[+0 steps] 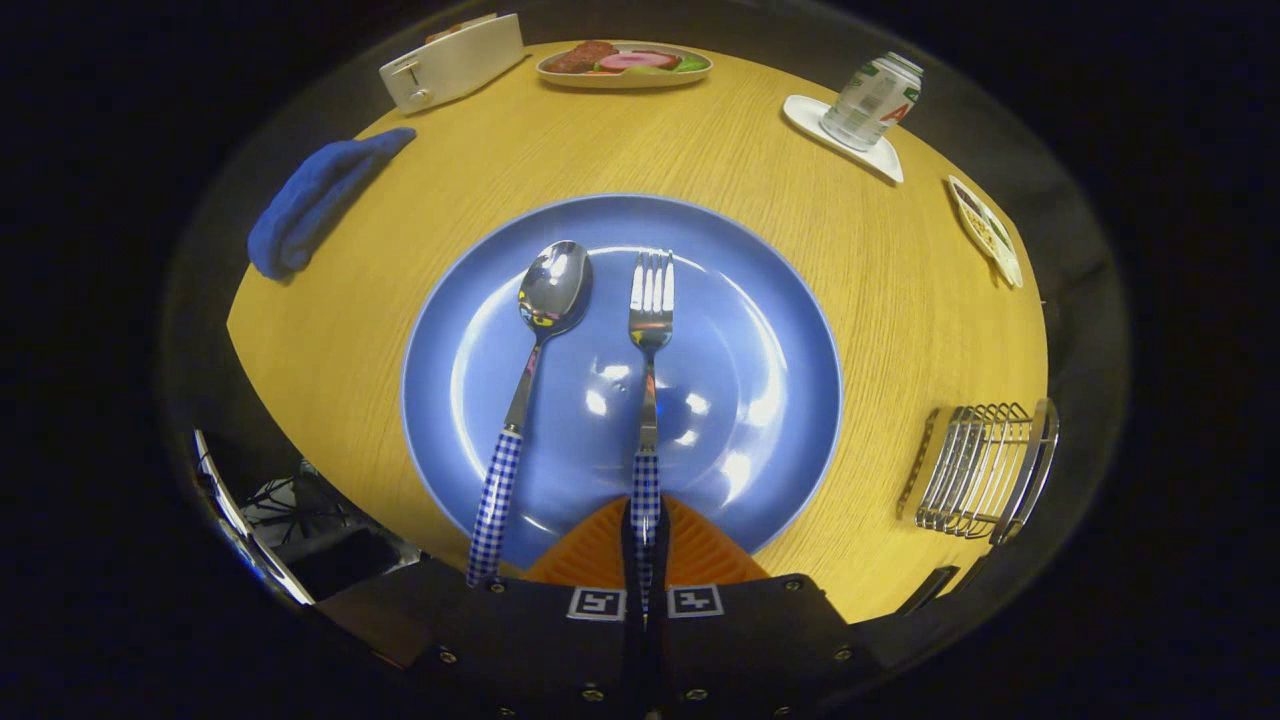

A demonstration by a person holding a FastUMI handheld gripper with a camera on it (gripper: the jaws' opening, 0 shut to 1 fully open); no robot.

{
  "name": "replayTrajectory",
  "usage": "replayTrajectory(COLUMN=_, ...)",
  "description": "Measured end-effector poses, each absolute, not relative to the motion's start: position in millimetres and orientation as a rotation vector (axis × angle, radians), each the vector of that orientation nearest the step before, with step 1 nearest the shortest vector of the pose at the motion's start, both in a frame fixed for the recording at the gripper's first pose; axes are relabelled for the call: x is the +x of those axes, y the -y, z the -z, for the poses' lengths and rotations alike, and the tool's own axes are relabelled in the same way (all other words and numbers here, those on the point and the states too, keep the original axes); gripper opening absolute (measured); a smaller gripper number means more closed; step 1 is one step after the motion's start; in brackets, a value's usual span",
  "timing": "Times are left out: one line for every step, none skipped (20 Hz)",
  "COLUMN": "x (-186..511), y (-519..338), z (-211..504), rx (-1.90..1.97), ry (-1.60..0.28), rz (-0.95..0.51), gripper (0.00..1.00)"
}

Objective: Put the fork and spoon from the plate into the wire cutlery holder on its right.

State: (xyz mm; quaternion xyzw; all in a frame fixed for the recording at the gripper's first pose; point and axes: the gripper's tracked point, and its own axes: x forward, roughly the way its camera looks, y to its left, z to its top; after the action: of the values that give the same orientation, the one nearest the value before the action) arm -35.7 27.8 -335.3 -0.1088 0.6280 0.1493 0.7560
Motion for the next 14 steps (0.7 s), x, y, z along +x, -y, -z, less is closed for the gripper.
replayTrajectory(x=-35, y=-26, z=332, rx=-0.256, ry=-1.368, rz=-0.344, gripper=0.01)
replayTrajectory(x=-35, y=-26, z=328, rx=-0.258, ry=-1.364, rz=-0.350, gripper=0.01)
replayTrajectory(x=-33, y=-24, z=323, rx=-0.266, ry=-1.352, rz=-0.354, gripper=0.01)
replayTrajectory(x=-33, y=-20, z=317, rx=-0.287, ry=-1.347, rz=-0.360, gripper=0.01)
replayTrajectory(x=-34, y=-16, z=309, rx=-0.303, ry=-1.346, rz=-0.370, gripper=0.01)
replayTrajectory(x=-37, y=-9, z=301, rx=-0.331, ry=-1.352, rz=-0.382, gripper=0.01)
replayTrajectory(x=-40, y=-2, z=291, rx=-0.347, ry=-1.356, rz=-0.396, gripper=0.01)
replayTrajectory(x=-46, y=4, z=283, rx=-0.362, ry=-1.368, rz=-0.409, gripper=0.01)
replayTrajectory(x=-50, y=13, z=275, rx=-0.372, ry=-1.382, rz=-0.414, gripper=0.01)
replayTrajectory(x=-53, y=23, z=267, rx=-0.383, ry=-1.390, rz=-0.415, gripper=0.01)
replayTrajectory(x=-56, y=34, z=259, rx=-0.393, ry=-1.397, rz=-0.405, gripper=0.01)
replayTrajectory(x=-61, y=46, z=251, rx=-0.402, ry=-1.411, rz=-0.391, gripper=0.01)
replayTrajectory(x=-66, y=58, z=245, rx=-0.396, ry=-1.426, rz=-0.374, gripper=0.01)
replayTrajectory(x=-71, y=70, z=241, rx=-0.391, ry=-1.443, rz=-0.357, gripper=0.01)
